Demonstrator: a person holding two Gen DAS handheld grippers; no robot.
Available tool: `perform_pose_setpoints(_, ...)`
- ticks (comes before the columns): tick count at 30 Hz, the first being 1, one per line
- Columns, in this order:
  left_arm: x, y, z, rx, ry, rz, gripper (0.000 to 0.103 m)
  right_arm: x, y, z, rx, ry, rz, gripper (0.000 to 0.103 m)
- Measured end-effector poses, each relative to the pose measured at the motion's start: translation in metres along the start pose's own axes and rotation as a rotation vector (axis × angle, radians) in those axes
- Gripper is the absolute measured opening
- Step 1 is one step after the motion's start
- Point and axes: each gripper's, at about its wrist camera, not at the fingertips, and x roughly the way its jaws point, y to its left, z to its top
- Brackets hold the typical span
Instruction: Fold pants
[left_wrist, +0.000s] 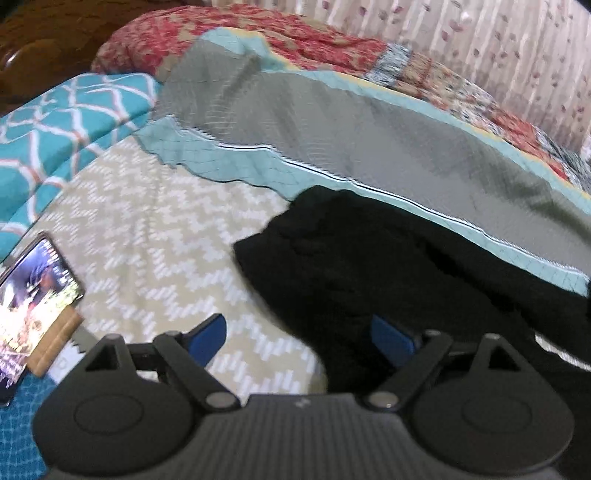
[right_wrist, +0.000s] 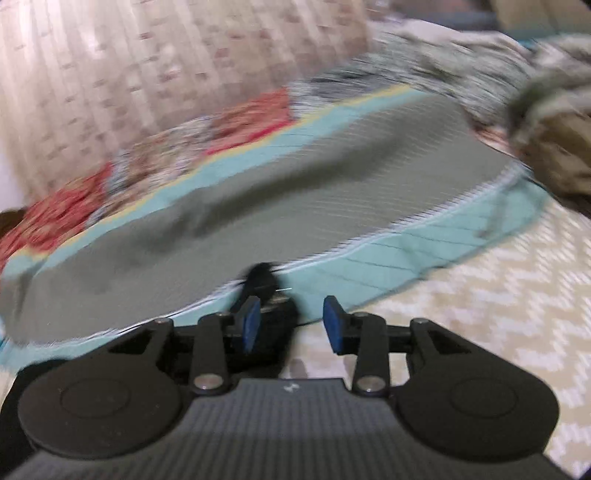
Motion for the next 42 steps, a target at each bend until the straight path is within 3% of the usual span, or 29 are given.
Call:
perform_pose_setpoints(3, 0.003, 0.008, -0.001, -0.041, 0.017, 0.004, 0.089, 0.016, -0.004, 0.001, 0.095, 0.039, 0.016, 0.06)
perform_pose_setpoints(8, 0.009, 0.003, -0.005, -0.035, 0.046, 0.008, 0.089, 0.043, 0.033, -0.012, 0.045, 0.088, 0.04, 0.061)
perform_pose_setpoints(9, 0.009, 0.002, -0.005, -0.034, 0.048, 0.009, 0.088, 0.055, 0.044, -0.015, 0.013, 0.134, 0.017, 0.034)
perform_pose_setpoints(10, 0.009, 0.001, -0.005, -0.033, 0.051, 0.01, 0.087, 0.065, 0.052, -0.018, -0.023, 0.174, 0.004, 0.019)
perform_pose_setpoints(11, 0.007, 0.001, -0.004, -0.032, 0.052, 0.013, 0.087, 0.068, 0.058, -0.018, -0.066, 0.182, -0.025, 0.018)
perform_pose_setpoints(13, 0.002, 0.002, -0.004, -0.028, 0.042, 0.016, 0.086, 0.05, 0.058, -0.004, -0.102, 0.075, -0.061, 0.015)
perform_pose_setpoints(17, -0.006, 0.009, -0.004, -0.031, 0.033, 0.009, 0.087, -0.009, 0.011, 0.039, -0.073, -0.115, -0.261, 0.014)
perform_pose_setpoints(18, -0.006, 0.01, -0.006, -0.034, 0.042, 0.006, 0.087, -0.02, -0.005, 0.045, -0.06, -0.132, -0.314, 0.012)
perform_pose_setpoints(19, -0.003, 0.012, -0.008, -0.04, 0.06, -0.001, 0.087, -0.029, -0.022, 0.05, -0.047, -0.139, -0.37, 0.003)
perform_pose_setpoints(22, 0.003, 0.013, -0.016, -0.07, 0.108, -0.04, 0.088, -0.046, -0.073, 0.052, -0.014, -0.171, -0.666, 0.01)
perform_pose_setpoints(23, 0.001, 0.013, -0.018, -0.077, 0.115, -0.052, 0.088, -0.05, -0.088, 0.048, 0.036, -0.156, -0.735, 0.014)
perform_pose_setpoints(24, -0.002, 0.013, -0.02, -0.08, 0.118, -0.067, 0.089, -0.059, -0.1, 0.044, 0.105, -0.134, -0.734, 0.015)
perform_pose_setpoints(26, -0.01, 0.015, -0.022, -0.089, 0.127, -0.103, 0.093, -0.083, -0.106, 0.03, 0.206, -0.163, -0.598, 0.015)
perform_pose_setpoints(27, -0.014, 0.019, -0.023, -0.099, 0.135, -0.122, 0.096, -0.092, -0.099, 0.021, 0.197, -0.166, -0.543, 0.017)
perform_pose_setpoints(28, -0.018, 0.022, -0.025, -0.112, 0.145, -0.141, 0.096, -0.098, -0.087, 0.013, 0.164, -0.151, -0.494, 0.018)
perform_pose_setpoints(30, -0.027, 0.03, -0.029, -0.147, 0.16, -0.164, 0.096, -0.106, -0.058, -0.011, 0.101, -0.103, -0.357, 0.036)
perform_pose_setpoints(32, -0.033, 0.04, -0.036, -0.198, 0.171, -0.188, 0.096, -0.114, -0.024, -0.039, 0.042, -0.041, -0.197, 0.045)
perform_pose_setpoints(36, -0.024, 0.055, -0.059, -0.374, 0.24, -0.317, 0.096, -0.129, 0.044, -0.099, -0.106, 0.073, 0.015, 0.046)
perform_pose_setpoints(38, -0.008, 0.053, -0.071, -0.443, 0.267, -0.37, 0.083, -0.128, 0.076, -0.124, -0.175, 0.132, 0.083, 0.046)
perform_pose_setpoints(39, 0.0, 0.049, -0.077, -0.462, 0.277, -0.393, 0.054, -0.124, 0.091, -0.136, -0.194, 0.159, 0.106, 0.046)
perform_pose_setpoints(40, 0.003, 0.043, -0.081, -0.473, 0.285, -0.399, 0.037, -0.119, 0.102, -0.146, -0.193, 0.186, 0.121, 0.046)
perform_pose_setpoints(42, -0.013, 0.028, -0.077, -0.42, 0.223, -0.372, 0.021, -0.107, 0.118, -0.159, -0.183, 0.254, 0.142, 0.046)
